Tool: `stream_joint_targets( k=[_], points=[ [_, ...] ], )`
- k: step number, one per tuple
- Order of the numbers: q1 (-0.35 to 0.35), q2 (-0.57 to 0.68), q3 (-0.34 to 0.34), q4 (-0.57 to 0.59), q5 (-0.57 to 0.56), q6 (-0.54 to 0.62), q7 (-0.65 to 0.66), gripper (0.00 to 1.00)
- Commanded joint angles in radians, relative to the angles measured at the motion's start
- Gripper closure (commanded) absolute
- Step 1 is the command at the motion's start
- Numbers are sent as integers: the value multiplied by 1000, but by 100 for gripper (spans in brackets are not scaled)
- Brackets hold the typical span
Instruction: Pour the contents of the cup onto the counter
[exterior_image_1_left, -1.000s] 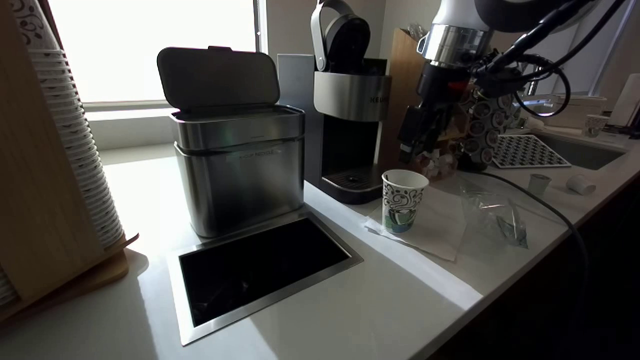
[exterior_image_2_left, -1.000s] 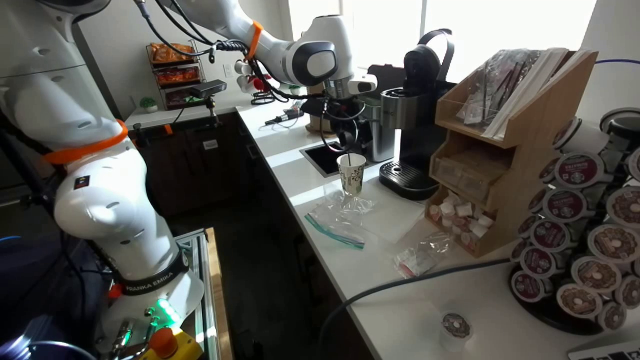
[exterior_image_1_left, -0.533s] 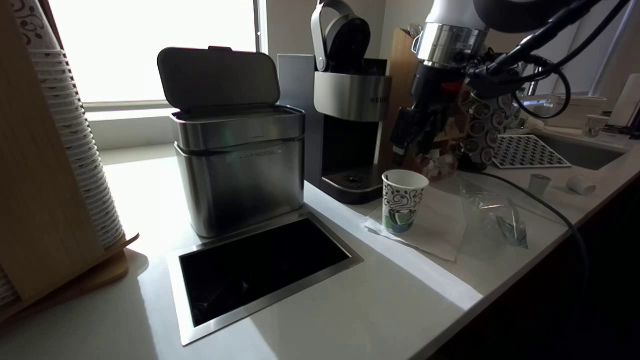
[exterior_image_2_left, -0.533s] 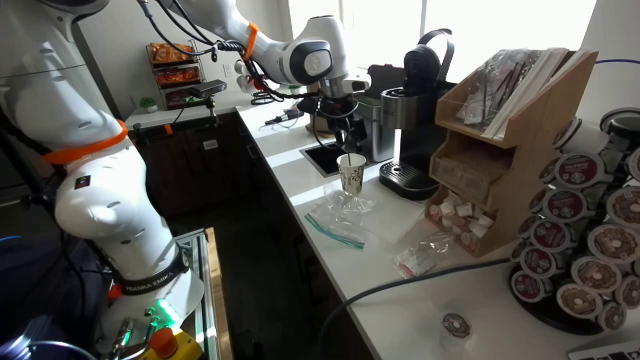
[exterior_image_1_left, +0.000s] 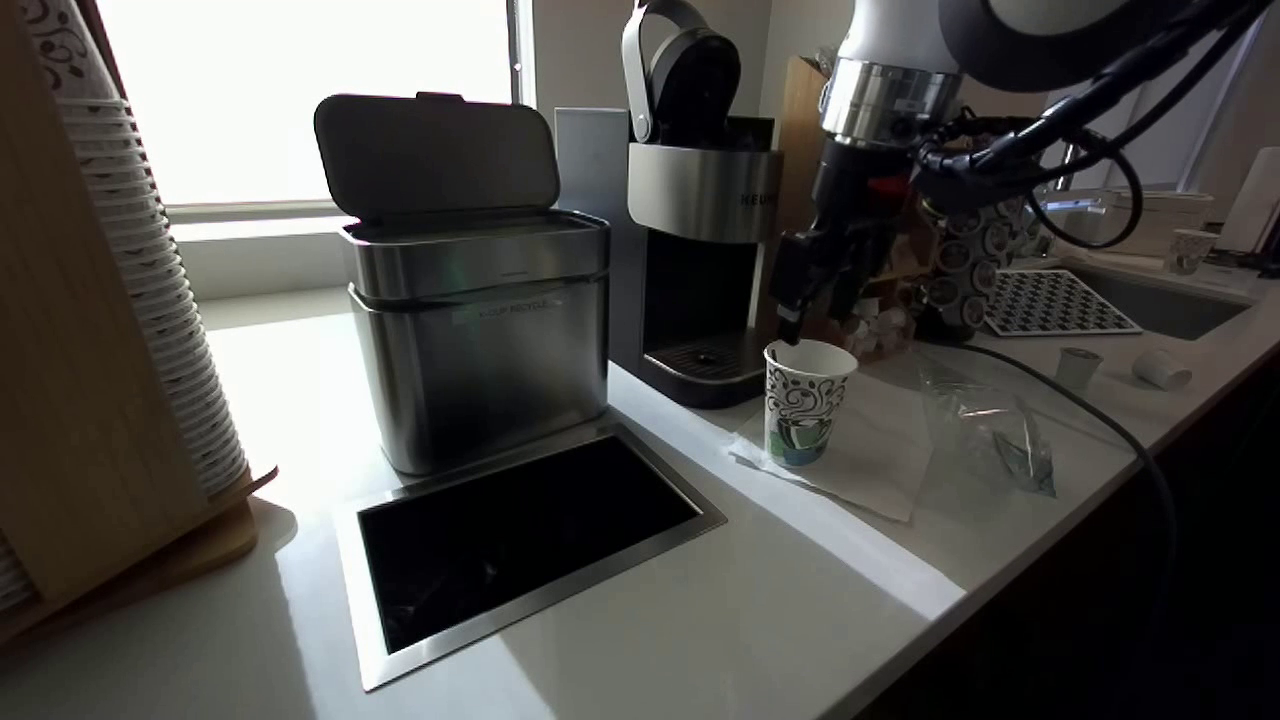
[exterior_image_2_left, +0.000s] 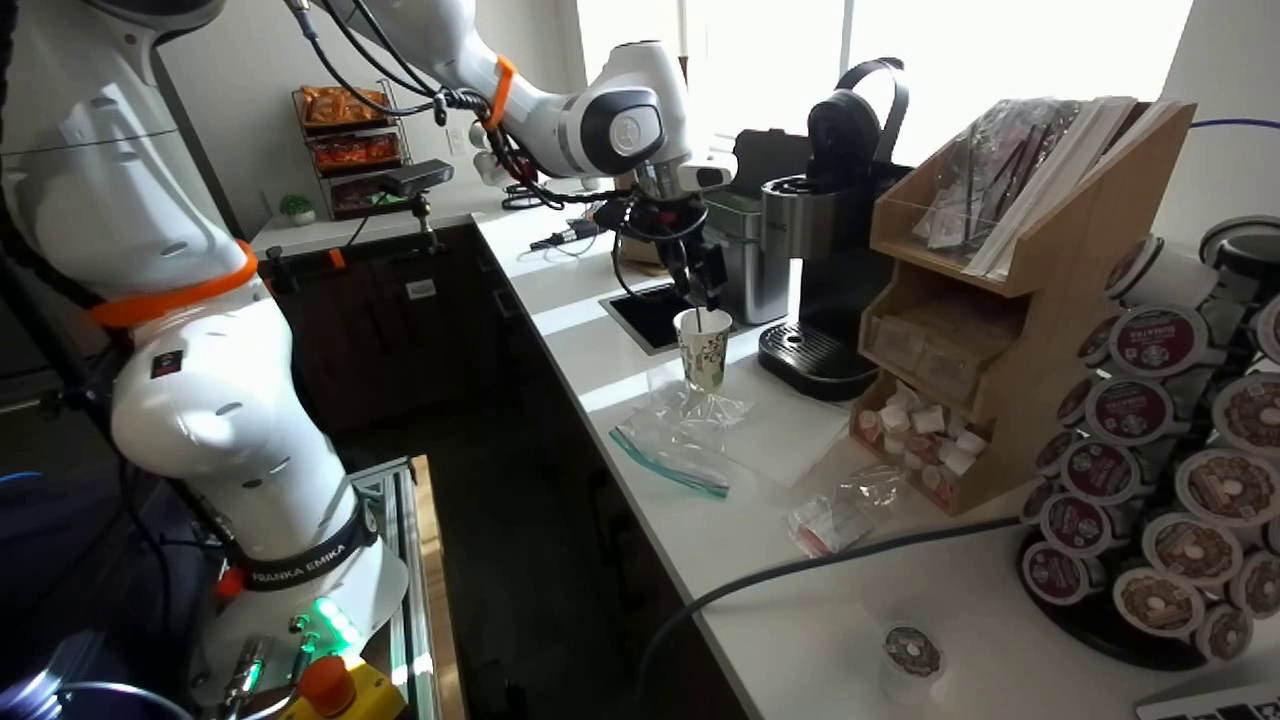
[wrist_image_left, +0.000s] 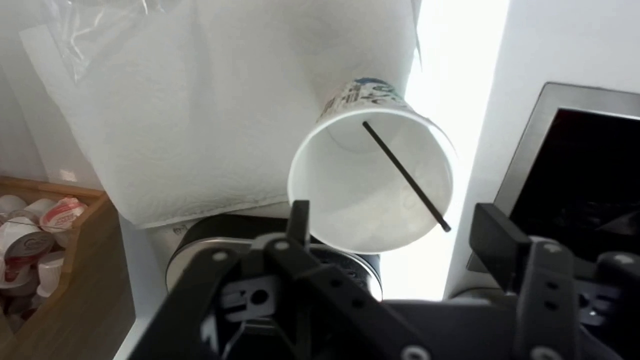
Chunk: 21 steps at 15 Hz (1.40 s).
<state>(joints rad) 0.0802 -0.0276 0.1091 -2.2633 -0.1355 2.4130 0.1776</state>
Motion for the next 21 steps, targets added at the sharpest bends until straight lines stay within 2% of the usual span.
stream_joint_targets(
  k=[1, 3, 4, 5, 6, 9, 10, 12, 14, 15, 21],
  points=[
    [6, 26, 0, -7, -15, 54, 47, 48],
    [8, 38, -1, -5, -13, 80, 53, 63],
    [9, 43, -2, -5, -12, 91, 56, 40],
    [10, 47, -2, -5, -9, 106, 57, 25],
    [10, 51, -2, -4, -7, 118, 58, 24],
    [14, 60, -2, -2, -3, 146, 64, 4],
    [16, 61, -2, -2, -1, 153, 63, 0],
    [19, 64, -1, -1, 10, 157, 55, 0],
    [22, 67, 0, 1, 20, 151, 51, 25],
    [24, 69, 1, 2, 26, 148, 49, 26],
    [28, 77, 2, 5, 36, 149, 47, 75]
  ],
)
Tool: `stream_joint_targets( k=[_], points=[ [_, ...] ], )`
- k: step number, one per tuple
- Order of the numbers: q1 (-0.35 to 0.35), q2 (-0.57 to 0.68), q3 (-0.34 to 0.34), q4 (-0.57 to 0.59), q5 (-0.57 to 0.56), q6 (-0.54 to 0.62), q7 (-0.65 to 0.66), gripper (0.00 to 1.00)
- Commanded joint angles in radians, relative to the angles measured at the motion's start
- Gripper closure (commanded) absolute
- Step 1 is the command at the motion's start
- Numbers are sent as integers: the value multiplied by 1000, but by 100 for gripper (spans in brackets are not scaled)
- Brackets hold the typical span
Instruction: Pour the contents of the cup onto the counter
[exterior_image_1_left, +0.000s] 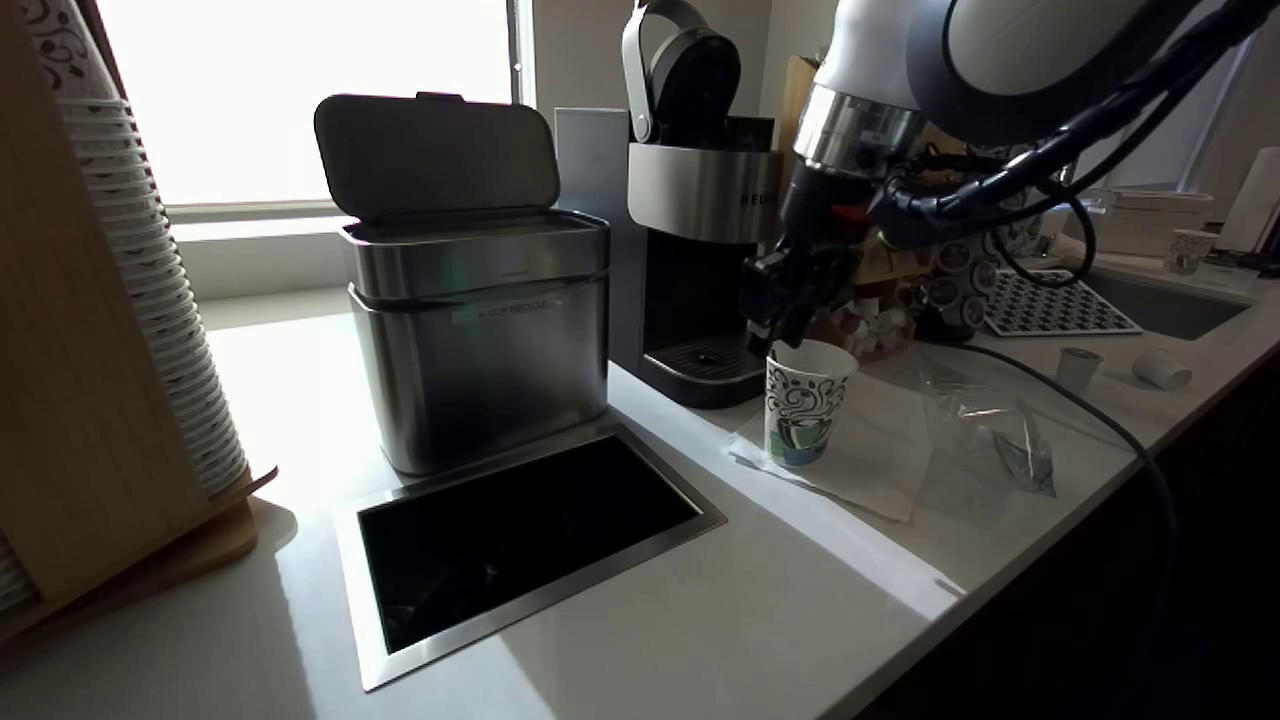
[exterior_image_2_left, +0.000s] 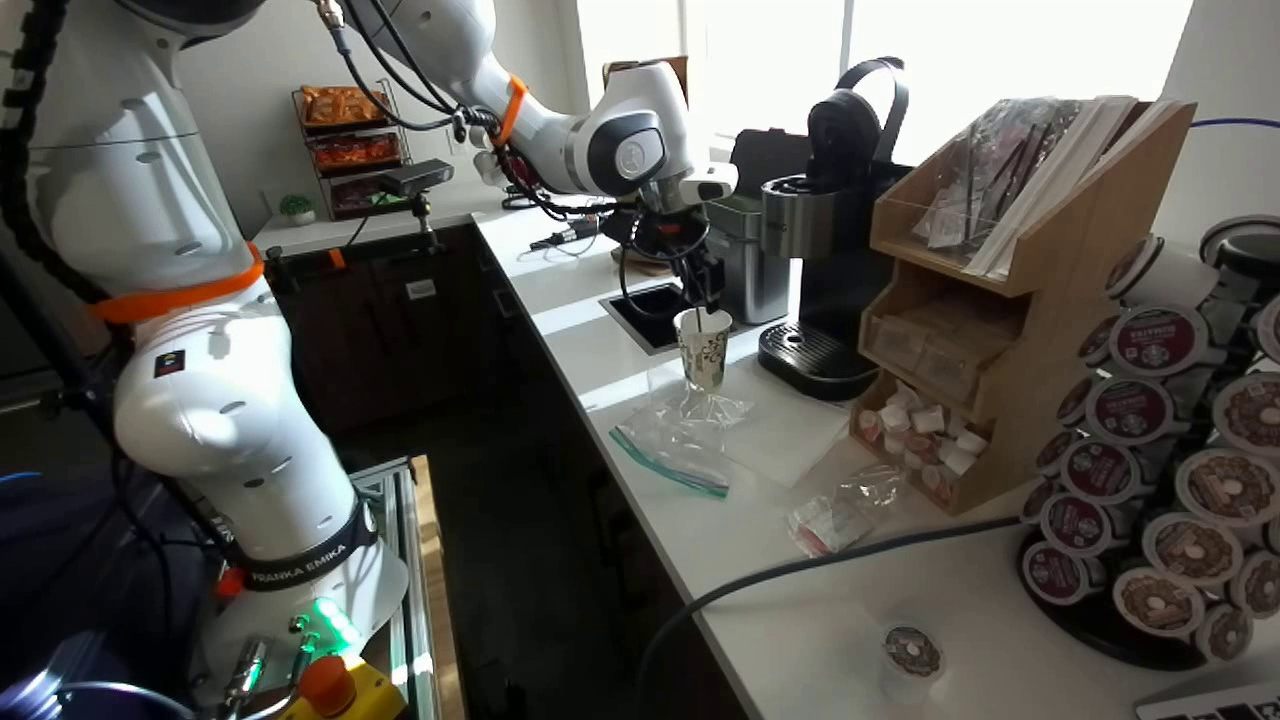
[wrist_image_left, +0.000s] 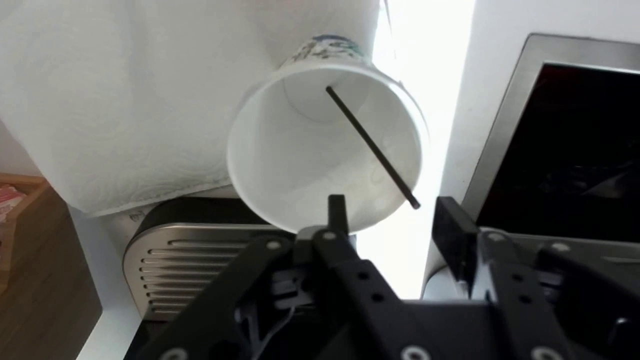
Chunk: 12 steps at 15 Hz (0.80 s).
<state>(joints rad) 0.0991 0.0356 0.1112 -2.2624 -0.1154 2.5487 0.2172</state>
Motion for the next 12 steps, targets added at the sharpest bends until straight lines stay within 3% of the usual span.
stream_joint_targets(
  k=[1, 3, 6, 8, 12],
  points=[
    [10, 15, 0, 5, 17, 14, 7, 81],
    [11, 16, 0, 6, 16, 14, 8, 97],
    [13, 16, -1, 9, 12, 13, 10, 100],
    [14, 15, -1, 9, 8, 13, 11, 72],
    [14, 13, -1, 8, 3, 12, 13, 44]
  ],
)
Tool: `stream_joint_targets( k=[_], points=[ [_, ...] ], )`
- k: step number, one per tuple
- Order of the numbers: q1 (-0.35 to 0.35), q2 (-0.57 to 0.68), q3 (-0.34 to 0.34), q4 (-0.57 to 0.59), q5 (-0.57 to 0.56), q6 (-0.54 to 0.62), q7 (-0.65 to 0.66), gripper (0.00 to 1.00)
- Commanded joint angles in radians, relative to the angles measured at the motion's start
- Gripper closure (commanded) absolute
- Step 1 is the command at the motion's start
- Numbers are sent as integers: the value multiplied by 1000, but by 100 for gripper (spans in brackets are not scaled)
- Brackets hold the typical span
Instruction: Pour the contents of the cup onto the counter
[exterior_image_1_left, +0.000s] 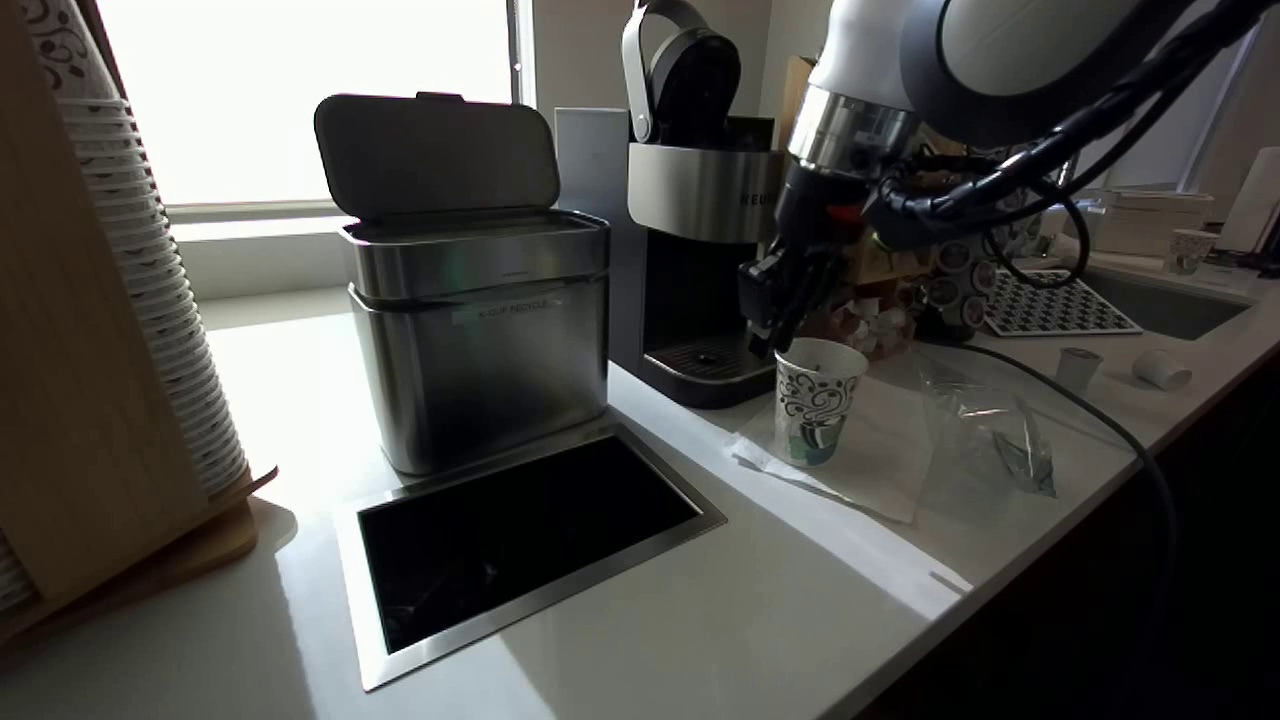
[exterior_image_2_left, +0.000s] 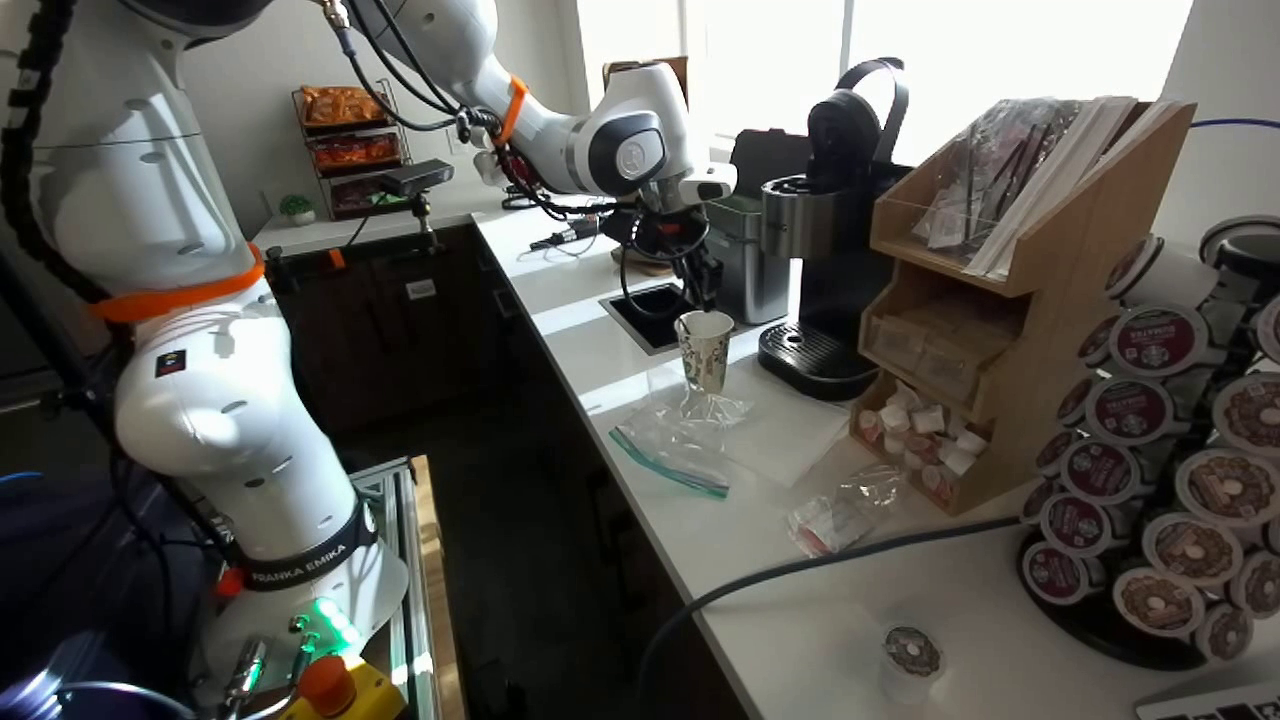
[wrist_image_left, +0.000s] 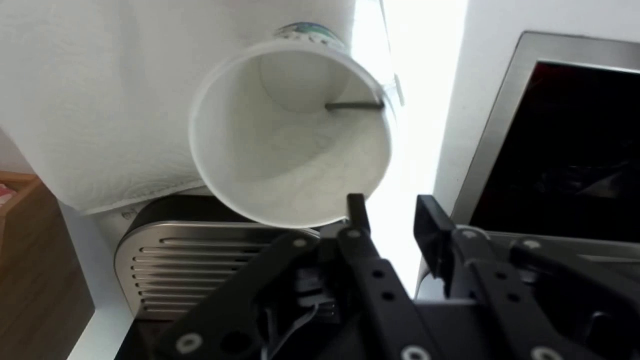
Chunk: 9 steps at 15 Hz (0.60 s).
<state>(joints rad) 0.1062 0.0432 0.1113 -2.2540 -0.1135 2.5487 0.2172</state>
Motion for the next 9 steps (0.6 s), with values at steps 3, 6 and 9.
stream_joint_targets(
  k=[3, 6, 9],
  points=[
    [8, -3, -1, 0, 6, -9, 10, 21],
    [10, -22, 2, -10, 17, -26, -12, 1],
    [10, -46, 3, -20, 24, -33, -41, 0]
  ],
)
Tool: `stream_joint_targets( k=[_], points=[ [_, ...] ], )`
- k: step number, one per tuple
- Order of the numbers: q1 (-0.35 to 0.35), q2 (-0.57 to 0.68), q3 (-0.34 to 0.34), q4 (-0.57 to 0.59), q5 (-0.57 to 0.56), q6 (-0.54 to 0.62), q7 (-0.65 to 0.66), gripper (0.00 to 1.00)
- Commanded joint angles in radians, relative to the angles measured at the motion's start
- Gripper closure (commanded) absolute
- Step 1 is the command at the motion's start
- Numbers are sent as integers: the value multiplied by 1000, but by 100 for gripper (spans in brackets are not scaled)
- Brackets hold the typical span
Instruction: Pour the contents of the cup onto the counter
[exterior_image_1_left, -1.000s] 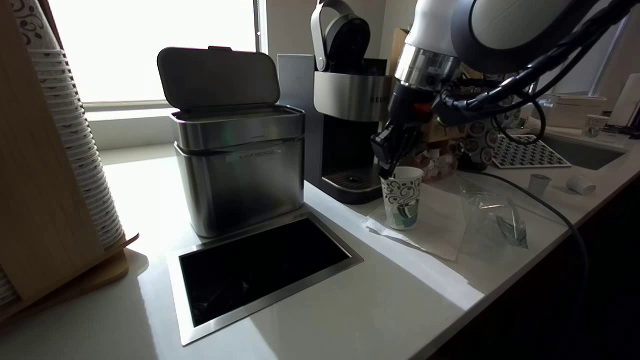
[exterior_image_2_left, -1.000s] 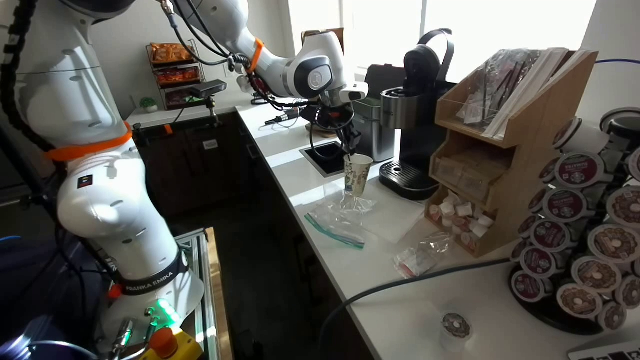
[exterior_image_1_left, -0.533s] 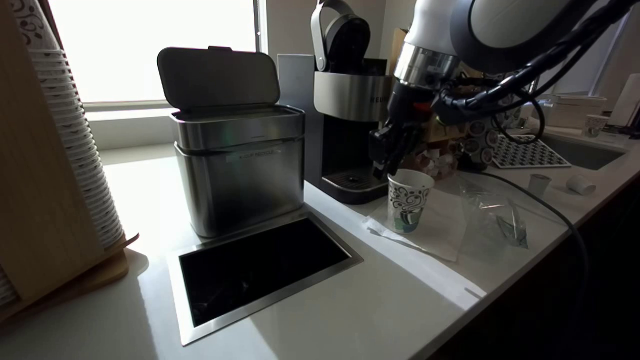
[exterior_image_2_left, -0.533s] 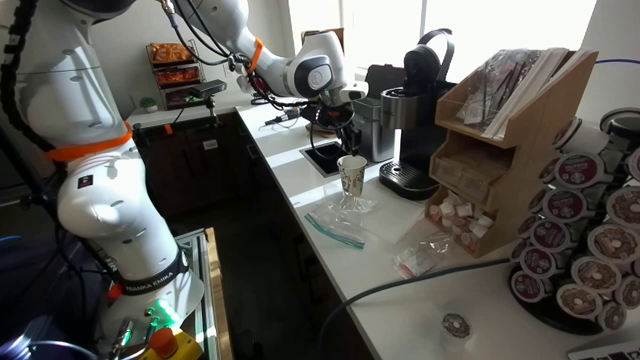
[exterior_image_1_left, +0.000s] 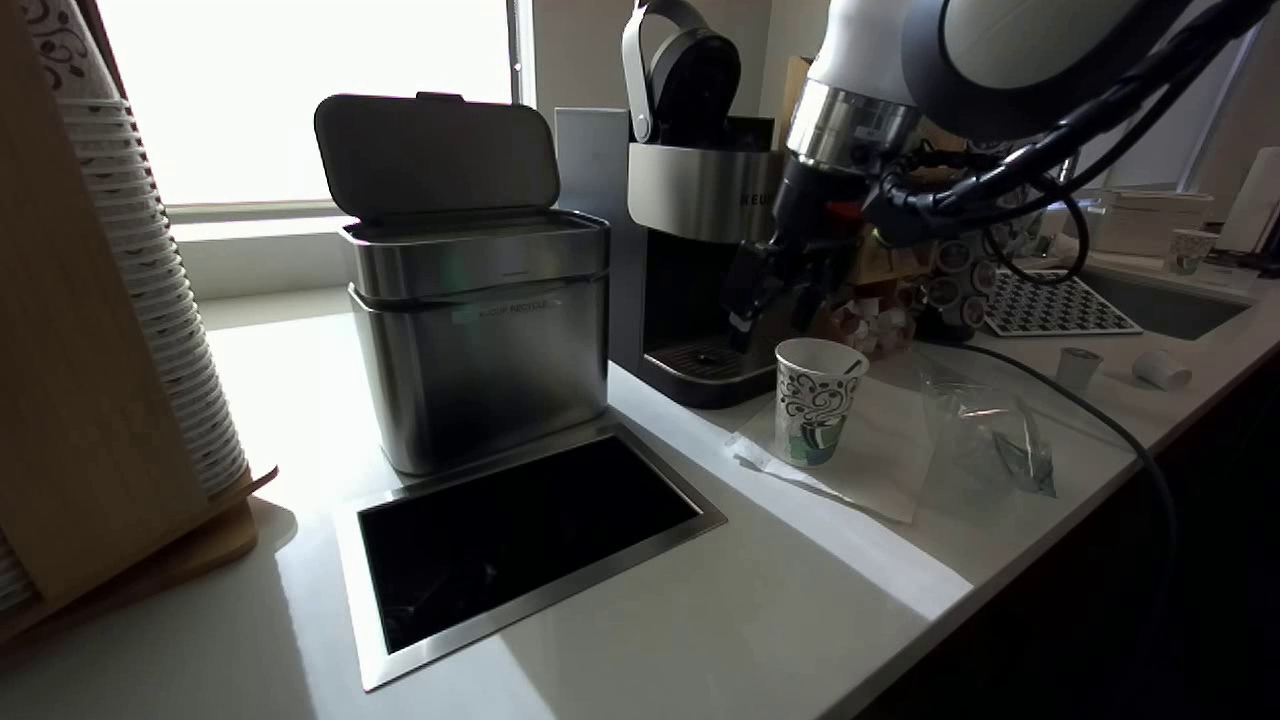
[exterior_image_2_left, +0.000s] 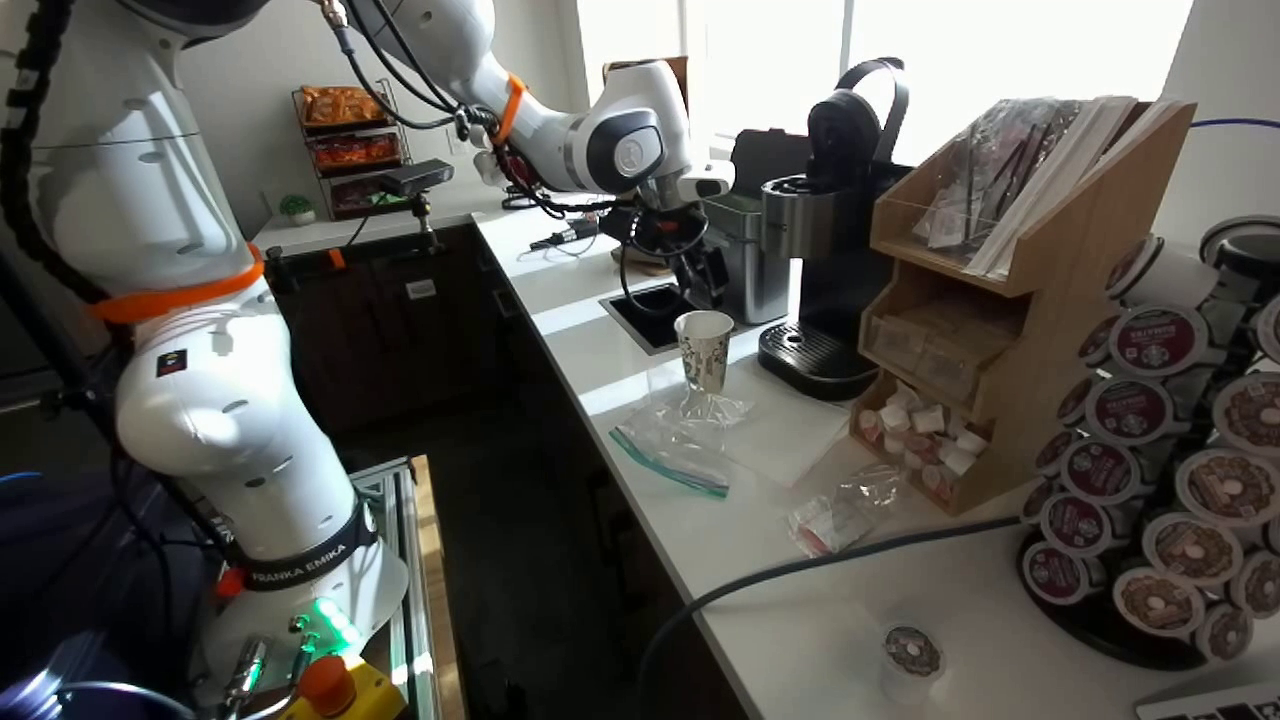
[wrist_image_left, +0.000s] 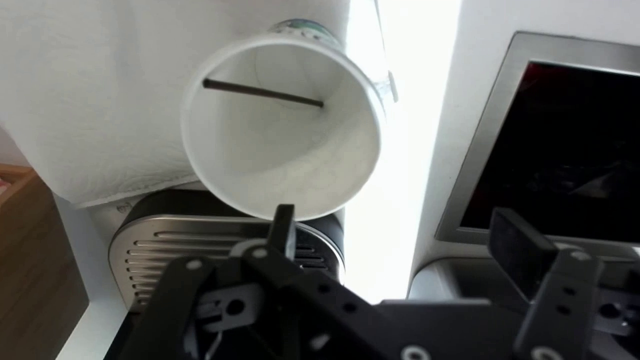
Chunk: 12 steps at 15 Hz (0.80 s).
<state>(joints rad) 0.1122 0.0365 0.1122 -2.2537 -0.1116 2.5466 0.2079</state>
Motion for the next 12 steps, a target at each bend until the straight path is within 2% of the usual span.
stream_joint_targets(
  k=[1, 12],
  points=[
    [3, -48, 1, -23, 21, -34, -41, 0],
    [-13, -98, -16, -37, 18, -66, -97, 0]
  ],
)
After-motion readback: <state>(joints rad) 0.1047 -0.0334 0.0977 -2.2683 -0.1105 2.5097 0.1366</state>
